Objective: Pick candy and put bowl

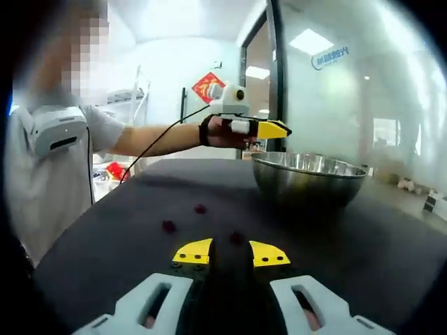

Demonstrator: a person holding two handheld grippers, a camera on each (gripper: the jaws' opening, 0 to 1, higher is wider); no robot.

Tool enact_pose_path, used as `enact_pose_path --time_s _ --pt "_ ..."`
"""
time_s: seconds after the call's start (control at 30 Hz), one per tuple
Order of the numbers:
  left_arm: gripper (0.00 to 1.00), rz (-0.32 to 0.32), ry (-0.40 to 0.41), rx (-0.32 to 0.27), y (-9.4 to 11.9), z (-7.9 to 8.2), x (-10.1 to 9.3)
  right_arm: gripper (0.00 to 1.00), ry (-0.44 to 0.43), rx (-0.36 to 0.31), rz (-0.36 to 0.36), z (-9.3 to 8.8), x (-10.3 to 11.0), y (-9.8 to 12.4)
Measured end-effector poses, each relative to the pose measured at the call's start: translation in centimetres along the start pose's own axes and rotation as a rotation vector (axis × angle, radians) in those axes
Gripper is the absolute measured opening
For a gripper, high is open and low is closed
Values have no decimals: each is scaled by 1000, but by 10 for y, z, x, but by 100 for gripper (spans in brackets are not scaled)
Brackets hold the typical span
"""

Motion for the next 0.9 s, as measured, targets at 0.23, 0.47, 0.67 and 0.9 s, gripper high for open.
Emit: enact_pose_path --time_s 0.23,0.47,0.67,0.9 --pt "11 -6 -16 29 -2 -8 -4 14 2 1 1 0 1 0" --pt "11 -34 -8 -21 7 4 -10 14 -4 0 -4 0 0 0" --pt "15 -77 -50 -30 37 1 -28 14 -7 0 -1 -1 0 0" --pt "18 -182 -93 36 77 -44 -67 14 -12 0 0 -1 0 -1"
Point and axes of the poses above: the point that each gripper's makers call its tool centre point, and the gripper's own axes: y roughly backward along the fingers, x roughly to its left, z roughly out of its top, the point moved 4 cm from there along y, roughly backward along the fingers, and after that the axes turned 5 degrees about z, right-handed, at the moved point
